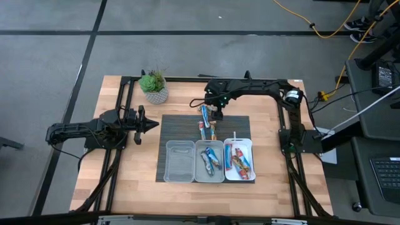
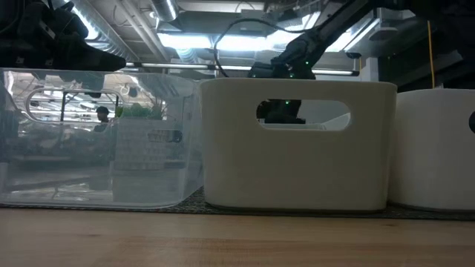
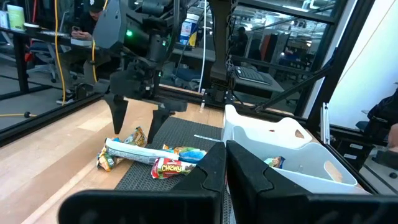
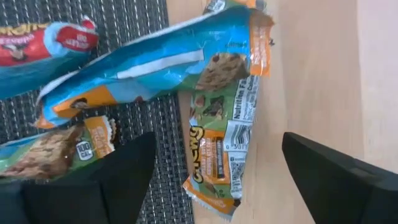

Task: Pick and place Granola Bars by type
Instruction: Put the yellow granola bar into the transparent bin

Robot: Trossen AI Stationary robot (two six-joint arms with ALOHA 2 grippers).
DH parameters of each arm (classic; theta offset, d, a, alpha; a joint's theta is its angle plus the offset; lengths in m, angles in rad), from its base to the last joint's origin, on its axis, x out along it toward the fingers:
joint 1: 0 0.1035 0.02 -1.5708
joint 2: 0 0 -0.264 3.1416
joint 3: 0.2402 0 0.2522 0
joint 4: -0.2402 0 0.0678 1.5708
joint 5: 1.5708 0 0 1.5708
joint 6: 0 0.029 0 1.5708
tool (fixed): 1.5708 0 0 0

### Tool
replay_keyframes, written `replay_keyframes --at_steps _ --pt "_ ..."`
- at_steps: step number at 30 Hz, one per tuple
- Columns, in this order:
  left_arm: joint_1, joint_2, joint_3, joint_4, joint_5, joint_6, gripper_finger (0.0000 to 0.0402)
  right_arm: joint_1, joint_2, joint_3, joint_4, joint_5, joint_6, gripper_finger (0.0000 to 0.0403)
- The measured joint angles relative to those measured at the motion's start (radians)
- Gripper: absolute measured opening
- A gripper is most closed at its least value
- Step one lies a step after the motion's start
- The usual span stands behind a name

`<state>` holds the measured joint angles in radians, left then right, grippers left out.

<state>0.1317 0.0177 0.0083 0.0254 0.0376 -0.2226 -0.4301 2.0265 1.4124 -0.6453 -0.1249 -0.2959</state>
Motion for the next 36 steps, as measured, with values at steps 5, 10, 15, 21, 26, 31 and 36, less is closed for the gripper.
replay_keyframes --at_steps 5,10,15,21,26,31,36 --pt "0.0 0.0 0.0 0.0 0.0 0.0 0.0006 0.0 0.037 0.0 -0.007 0.001 0.004 0.0333" --pt "0.0 0.0 0.0 0.0 0.0 0.0 0.0006 0.0 0.057 0.003 -0.01 0.005 0.005 0.0322" --pt "0.0 0.0 0.0 0.0 -0.001 0.0 0.0006 0.0 0.055 0.003 -0.004 0.013 0.006 0.0284" --pt "0.0 0.0 0.0 0.0 -0.001 0.0 0.0006 -0.001 0.056 0.005 0.0 0.041 0.006 0.0198" --pt "0.0 0.0 0.0 0.0 -0.001 0.0 0.0006 -0.002 0.056 0.006 -0.008 0.043 0.031 0.0117" --pt "0.0 0.0 0.0 0.0 -0.001 0.0 0.0006 -0.002 0.057 0.032 -0.089 0.032 0.032 0.0056" --pt "0.0 0.0 0.0 0.0 -0.001 0.0 0.0006 -0.001 0.055 0.089 -0.205 0.074 0.031 0.0048"
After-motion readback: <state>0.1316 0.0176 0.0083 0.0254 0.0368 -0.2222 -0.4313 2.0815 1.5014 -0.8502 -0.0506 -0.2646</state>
